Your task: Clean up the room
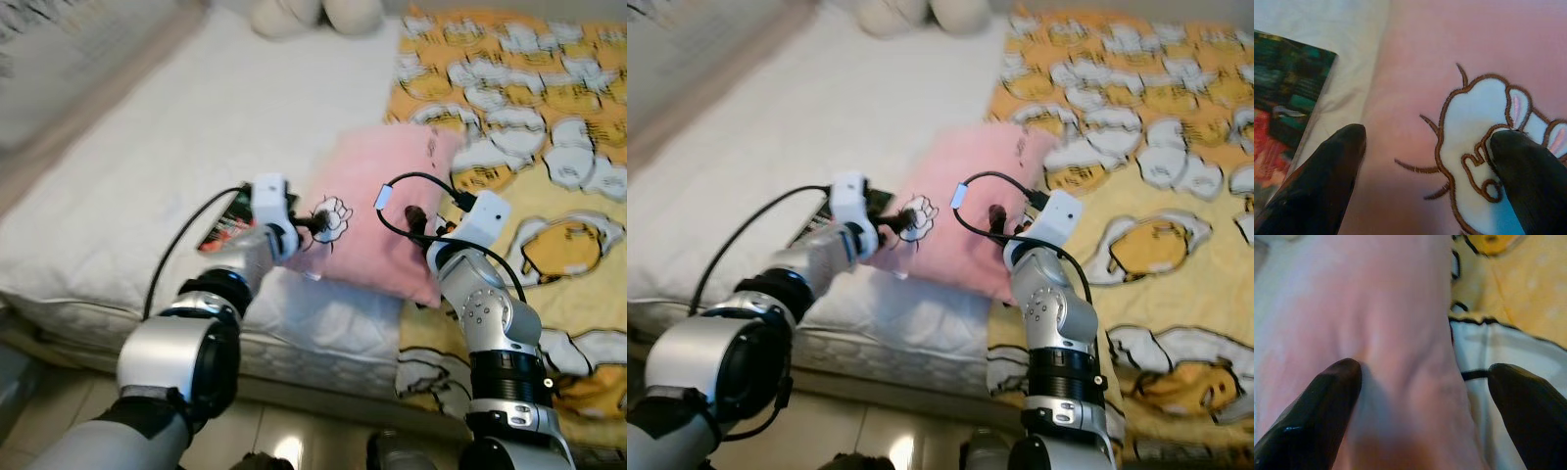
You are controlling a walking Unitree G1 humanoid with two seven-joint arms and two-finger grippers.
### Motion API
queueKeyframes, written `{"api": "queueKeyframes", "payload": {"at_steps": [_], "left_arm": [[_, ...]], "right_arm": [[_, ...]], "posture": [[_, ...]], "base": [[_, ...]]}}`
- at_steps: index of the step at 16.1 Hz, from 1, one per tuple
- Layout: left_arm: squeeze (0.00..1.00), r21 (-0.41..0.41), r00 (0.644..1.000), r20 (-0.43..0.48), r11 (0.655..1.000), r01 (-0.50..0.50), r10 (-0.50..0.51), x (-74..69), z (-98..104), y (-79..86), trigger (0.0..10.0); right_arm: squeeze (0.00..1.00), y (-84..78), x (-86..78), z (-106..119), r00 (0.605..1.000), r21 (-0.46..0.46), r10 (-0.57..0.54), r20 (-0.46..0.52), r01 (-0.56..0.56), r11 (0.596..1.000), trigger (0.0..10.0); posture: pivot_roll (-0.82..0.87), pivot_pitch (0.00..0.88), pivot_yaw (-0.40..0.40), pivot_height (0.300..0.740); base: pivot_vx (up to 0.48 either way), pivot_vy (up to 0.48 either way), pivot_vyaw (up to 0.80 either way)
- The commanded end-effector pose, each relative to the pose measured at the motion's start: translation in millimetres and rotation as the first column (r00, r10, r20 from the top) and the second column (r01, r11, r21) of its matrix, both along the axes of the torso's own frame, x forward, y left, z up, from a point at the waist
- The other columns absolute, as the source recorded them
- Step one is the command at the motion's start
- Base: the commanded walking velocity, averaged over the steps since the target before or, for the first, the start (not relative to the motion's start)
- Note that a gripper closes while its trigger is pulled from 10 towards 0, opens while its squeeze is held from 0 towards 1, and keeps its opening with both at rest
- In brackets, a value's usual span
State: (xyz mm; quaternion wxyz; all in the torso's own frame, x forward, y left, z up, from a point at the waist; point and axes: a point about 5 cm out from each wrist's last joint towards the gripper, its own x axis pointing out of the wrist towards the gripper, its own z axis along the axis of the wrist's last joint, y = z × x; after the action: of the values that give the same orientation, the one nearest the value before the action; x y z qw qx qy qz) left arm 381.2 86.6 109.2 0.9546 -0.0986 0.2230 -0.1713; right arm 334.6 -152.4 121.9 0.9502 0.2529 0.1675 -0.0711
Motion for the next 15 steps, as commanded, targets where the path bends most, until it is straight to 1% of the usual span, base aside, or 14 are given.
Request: {"api": "queueKeyframes", "payload": {"at_steps": [1, 2, 3, 4, 5, 6, 7, 8, 9, 10, 11, 12, 13, 15], "left_arm": [[0.00, 0.100, 1.000, -0.012, 0.995, 0.000, 0.001, -3.6, -9, 5.3, 10.0], [0.00, 0.118, 1.000, -0.016, 0.993, 0.005, -0.003, -4.8, -12, 5.7, 10.0], [0.00, 0.128, 1.000, -0.025, 0.992, 0.006, -0.003, -7.0, -16, 6.4, 10.0], [0.00, 0.117, 0.999, -0.031, 0.993, -0.008, 0.012, -8.4, -19, 7.8, 10.0], [0.00, 0.106, 0.999, -0.034, 0.994, -0.010, 0.014, -8.9, -20, 7.8, 10.0], [0.00, 0.080, 0.999, -0.040, 0.997, -0.003, 0.006, -9.7, -20, 5.2, 7.8], [0.00, 0.046, 0.999, -0.044, 0.999, -0.008, 0.010, -9.9, -20, 4.0, 0.0], [0.00, -0.004, 0.998, -0.052, 1.000, -0.019, 0.019, -10.2, -20, 3.2, 0.0], [0.00, -0.014, 0.998, -0.056, 1.000, -0.026, 0.026, -10.5, -21, 4.2, 0.0], [0.00, -0.021, 0.998, -0.061, 0.999, -0.030, 0.028, -11.3, -22, 4.9, 0.0], [0.00, -0.021, 0.997, -0.072, 0.999, -0.029, 0.028, -14.9, -28, 5.1, 0.0], [0.00, -0.001, 0.998, -0.051, 0.999, -0.035, 0.035, -14.4, -28, 5.0, 0.0], [0.00, 0.004, 1.000, -0.008, 1.000, -0.004, 0.004, -12.5, -23, 0.2, 0.0], [0.00, -0.010, 1.000, -0.024, 1.000, 0.015, -0.015, -17.6, -30, -0.3, 0.0]], "right_arm": [[0.00, 0.6, -4.4, -6, 0.999, 0.011, -0.002, -0.037, 0.002, 1.000, 10.0], [0.00, 1.4, -4.4, -8, 0.999, 0.013, 0.003, -0.042, -0.003, 1.000, 10.0], [0.00, 5.5, -2.6, -16, 0.998, 0.040, 0.035, -0.056, -0.033, 0.999, 10.0], [0.00, 8.9, 1.4, -23, 0.996, 0.058, 0.068, -0.058, -0.064, 0.996, 10.0], [0.00, 10.0, 2.6, -24, 0.995, 0.059, 0.081, -0.053, -0.077, 0.995, 10.0], [0.00, 21.4, 6.6, -26, 0.986, 0.112, 0.158, -0.044, -0.153, 0.982, 0.0], [0.00, 28.6, 6.7, -32, 0.980, 0.145, 0.193, -0.056, -0.183, 0.972, 0.0], [0.00, 36.6, 6.3, -38, 0.975, 0.168, 0.212, -0.063, -0.199, 0.965, 0.0], [0.00, 40.3, 6.5, -38, 0.973, 0.177, 0.223, -0.060, -0.210, 0.962, 0.0], [0.00, 44.6, 6.6, -39, 0.970, 0.188, 0.236, -0.056, -0.222, 0.957, 0.0], [0.00, 58.0, 6.6, -42, 0.955, 0.244, 0.292, -0.056, -0.271, 0.931, 0.0], [0.00, 66.3, 6.9, -40, 0.947, 0.254, 0.319, -0.050, -0.297, 0.921, 0.0], [0.00, 71.5, 7.7, -38, 0.942, 0.256, 0.332, -0.039, -0.312, 0.915, 0.0], [0.00, 73.2, 7.8, -40, 0.941, 0.236, 0.338, -0.038, -0.320, 0.918, 0.0]], "posture": [[-0.38, 0.223, 0.079, 0.735], [-0.38, 0.223, 0.079, 0.735], [-0.40, 0.234, 0.086, 0.735], [-0.39, 0.236, 0.091, 0.735], [-0.39, 0.236, 0.091, 0.735], [-0.38, 0.231, 0.094, 0.735], [-0.37, 0.226, 0.098, 0.735], [-0.36, 0.222, 0.098, 0.735], [-0.36, 0.222, 0.096, 0.735], [-0.35, 0.224, 0.096, 0.735], [-0.34, 0.224, 0.098, 0.735], [-0.33, 0.215, 0.110, 0.735], [-0.33, 0.206, 0.105, 0.735], [-0.29, 0.191, 0.103, 0.735]], "base": [[0.000, 0.000, 0.00], [0.000, 0.000, 0.00], [0.000, 0.000, 0.00], [0.000, 0.000, 0.00], [0.000, 0.000, 0.00], [0.000, 0.000, 0.00], [0.000, 0.000, 0.00], [0.000, 0.000, 0.00], [0.000, 0.000, 0.00], [0.000, 0.000, 0.00], [0.000, 0.000, 0.00], [0.000, 0.000, 0.00], [0.000, 0.000, 0.00], [0.000, 0.000, 0.00]]}}
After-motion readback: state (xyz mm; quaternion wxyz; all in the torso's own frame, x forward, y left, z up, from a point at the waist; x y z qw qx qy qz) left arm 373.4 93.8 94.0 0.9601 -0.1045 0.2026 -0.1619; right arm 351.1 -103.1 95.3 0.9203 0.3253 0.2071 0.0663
